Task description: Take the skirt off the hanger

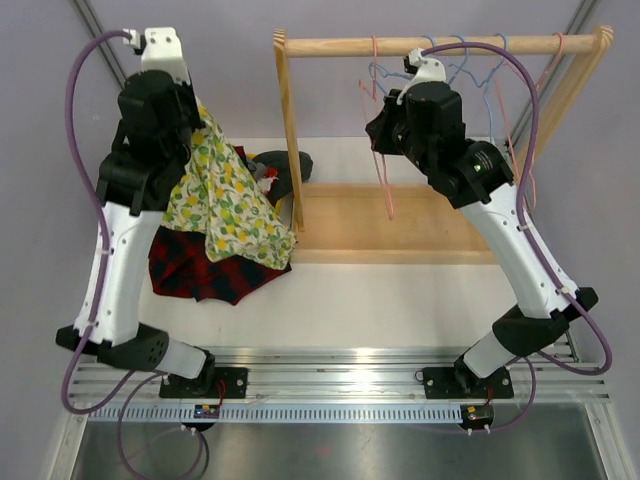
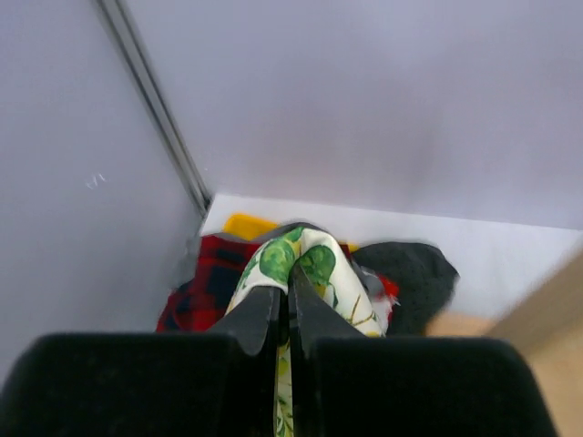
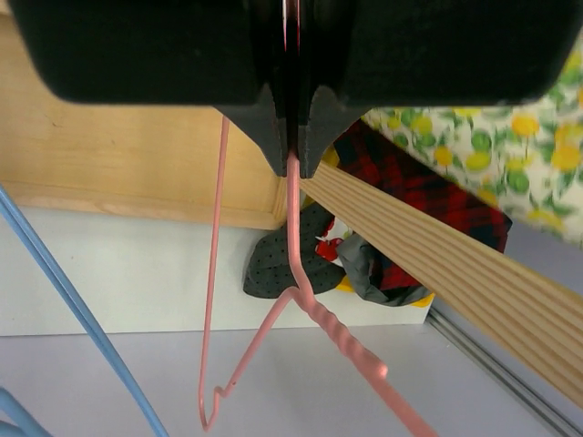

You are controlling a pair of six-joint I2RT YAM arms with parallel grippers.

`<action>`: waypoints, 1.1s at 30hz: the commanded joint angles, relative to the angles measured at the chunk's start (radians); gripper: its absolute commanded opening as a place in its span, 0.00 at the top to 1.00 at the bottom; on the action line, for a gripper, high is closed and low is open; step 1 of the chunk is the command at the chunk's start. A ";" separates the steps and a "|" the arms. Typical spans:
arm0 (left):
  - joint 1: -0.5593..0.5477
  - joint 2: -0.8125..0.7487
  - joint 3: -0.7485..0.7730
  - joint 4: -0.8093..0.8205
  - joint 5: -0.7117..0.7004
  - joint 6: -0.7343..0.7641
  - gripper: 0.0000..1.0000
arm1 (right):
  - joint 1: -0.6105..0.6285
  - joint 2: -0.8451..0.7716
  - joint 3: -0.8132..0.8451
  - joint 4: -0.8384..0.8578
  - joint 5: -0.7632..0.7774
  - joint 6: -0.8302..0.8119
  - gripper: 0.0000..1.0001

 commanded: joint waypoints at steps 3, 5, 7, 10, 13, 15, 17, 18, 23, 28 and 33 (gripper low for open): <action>0.209 0.273 0.338 -0.036 0.144 0.033 1.00 | -0.005 -0.129 -0.105 0.034 -0.022 0.038 1.00; 0.231 0.319 0.308 -0.033 0.158 0.008 1.00 | -0.005 -0.146 -0.134 0.037 -0.017 0.035 1.00; 0.232 0.333 0.235 -0.015 0.141 0.009 1.00 | -0.005 -0.168 -0.151 0.042 -0.011 0.035 1.00; 0.232 0.333 0.046 0.046 0.132 0.000 1.00 | -0.005 -0.200 -0.190 0.057 -0.017 0.041 1.00; 0.232 0.330 -0.134 0.106 0.121 -0.052 1.00 | -0.005 -0.221 -0.216 0.065 -0.020 0.047 1.00; 0.234 0.333 -0.204 0.138 0.098 -0.067 1.00 | -0.005 -0.235 -0.226 0.065 -0.020 0.050 0.99; 0.234 0.359 -0.269 0.143 0.066 -0.093 0.98 | -0.005 -0.243 -0.233 0.062 -0.019 0.050 0.85; 0.235 0.376 -0.275 0.133 0.069 -0.101 0.84 | -0.005 -0.254 -0.236 0.062 -0.017 0.050 0.77; 0.225 0.335 -0.296 0.088 0.086 -0.149 0.01 | -0.005 -0.278 -0.254 0.069 -0.014 0.042 0.42; 0.144 0.144 -0.390 0.111 0.028 -0.153 0.01 | -0.005 -0.283 -0.251 0.065 -0.020 0.053 0.03; 0.026 -0.035 -0.405 0.030 -0.028 -0.185 0.01 | -0.005 -0.300 -0.245 0.051 -0.045 0.064 0.00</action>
